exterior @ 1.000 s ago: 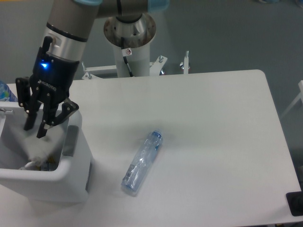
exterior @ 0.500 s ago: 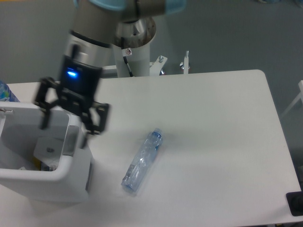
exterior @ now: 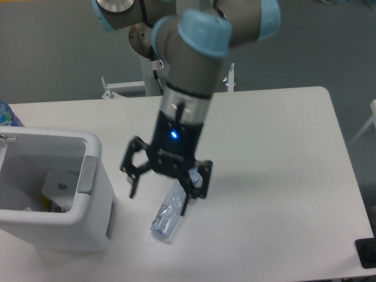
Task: Place the trash in the trash can
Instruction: 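Move the gripper back over the clear water bottle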
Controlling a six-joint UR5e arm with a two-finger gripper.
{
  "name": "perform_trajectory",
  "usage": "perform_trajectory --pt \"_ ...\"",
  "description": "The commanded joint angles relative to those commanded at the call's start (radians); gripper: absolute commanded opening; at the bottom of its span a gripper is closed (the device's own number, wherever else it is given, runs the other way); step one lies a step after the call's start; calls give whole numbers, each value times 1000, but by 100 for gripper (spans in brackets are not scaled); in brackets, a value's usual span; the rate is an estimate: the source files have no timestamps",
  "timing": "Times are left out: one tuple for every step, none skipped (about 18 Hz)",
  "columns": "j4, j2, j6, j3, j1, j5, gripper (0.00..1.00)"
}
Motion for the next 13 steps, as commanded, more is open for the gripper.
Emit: perform_trajectory --pt "0 -8 2 2 2 2 100" --pt "-5 -20 2 3 6 5 100" --pt "-6 -34 2 3 8 9 100" --pt "-6 -49 2 3 8 20 100" --pt "-9 -66 2 2 8 38 100" --pt "-11 -78 2 0 6 61 100" --pt "-14 -92 5 0 6 81 100" --pt "-15 -106 6 0 3 93 100" --pt "-32 -120 6 3 2 101 100" --pt "-66 -130 11 5 0 106 100" --pt "-98 -140 27 11 -1 117 100" --pt "-133 -149 40 20 -6 130 100" --pt "-167 -156 43 29 -17 143 100"
